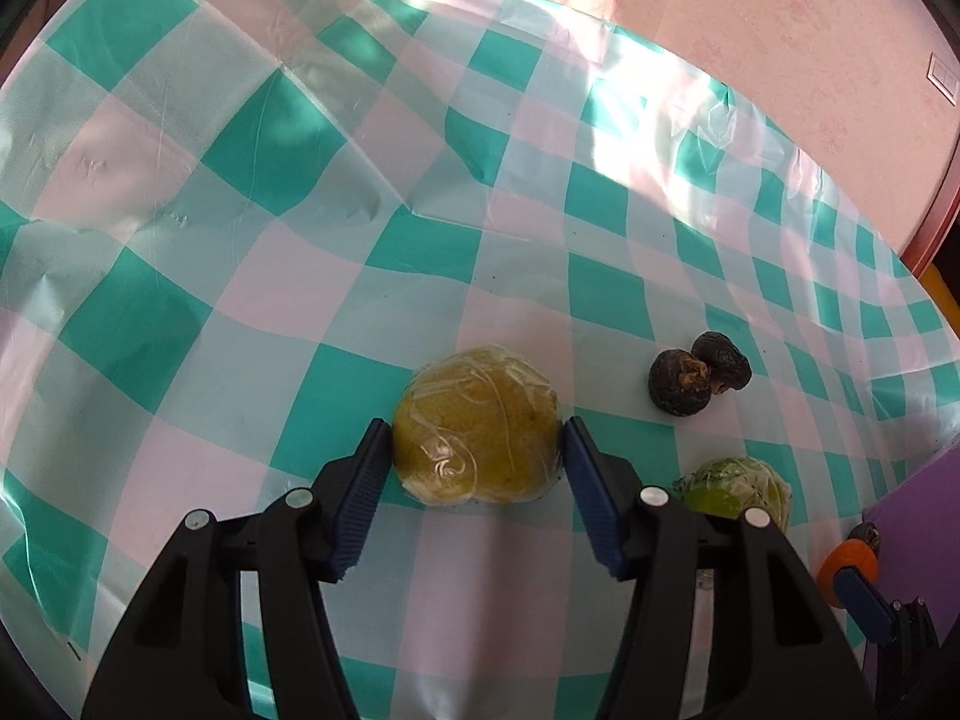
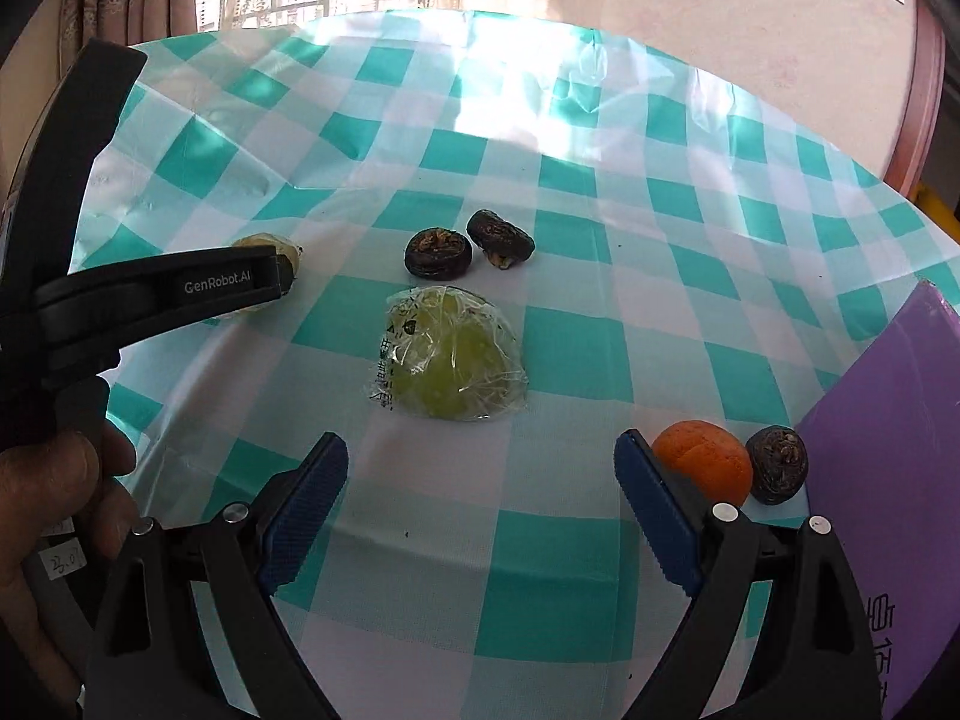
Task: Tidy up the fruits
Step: 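Close the left gripper on the wrapped yellow fruit while the right approaches the wrapped green fruit, then close the right gripper on the wrapped green fruit while the left holds the yellow fruit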
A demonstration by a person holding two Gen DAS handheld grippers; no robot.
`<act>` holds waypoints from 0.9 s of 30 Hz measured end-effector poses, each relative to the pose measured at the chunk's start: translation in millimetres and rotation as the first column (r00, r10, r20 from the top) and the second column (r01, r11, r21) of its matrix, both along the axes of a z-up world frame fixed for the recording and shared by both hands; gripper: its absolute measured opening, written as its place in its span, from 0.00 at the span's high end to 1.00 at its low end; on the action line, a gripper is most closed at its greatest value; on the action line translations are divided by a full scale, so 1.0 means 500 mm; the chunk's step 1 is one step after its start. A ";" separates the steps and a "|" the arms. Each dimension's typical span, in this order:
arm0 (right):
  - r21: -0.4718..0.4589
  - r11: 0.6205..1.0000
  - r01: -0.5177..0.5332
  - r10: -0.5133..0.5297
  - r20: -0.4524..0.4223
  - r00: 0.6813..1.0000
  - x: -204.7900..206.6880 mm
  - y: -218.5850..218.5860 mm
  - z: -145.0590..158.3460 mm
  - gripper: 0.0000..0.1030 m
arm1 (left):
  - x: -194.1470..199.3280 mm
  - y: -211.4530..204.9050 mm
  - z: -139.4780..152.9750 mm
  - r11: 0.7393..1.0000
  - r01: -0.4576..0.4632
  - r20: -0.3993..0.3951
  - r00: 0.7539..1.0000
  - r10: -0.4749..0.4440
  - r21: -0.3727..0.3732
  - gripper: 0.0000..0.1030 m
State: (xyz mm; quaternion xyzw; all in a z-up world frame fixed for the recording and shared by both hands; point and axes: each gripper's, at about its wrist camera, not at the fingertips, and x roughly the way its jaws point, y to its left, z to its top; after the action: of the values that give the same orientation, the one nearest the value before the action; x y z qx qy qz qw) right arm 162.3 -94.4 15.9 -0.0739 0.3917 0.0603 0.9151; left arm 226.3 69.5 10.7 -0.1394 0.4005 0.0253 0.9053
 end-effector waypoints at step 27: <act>0.078 0.995 -0.064 0.069 -0.063 0.996 0.095 0.027 -0.014 0.44 | -0.011 0.015 0.005 0.999 -0.038 0.025 0.999 0.039 -0.033 0.43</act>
State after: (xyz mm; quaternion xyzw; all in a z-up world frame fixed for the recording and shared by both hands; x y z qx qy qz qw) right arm 209.6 -80.7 8.7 -0.0498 0.4164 0.1079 0.9014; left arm 220.6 77.0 13.0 -0.1622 0.3864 0.0346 0.9073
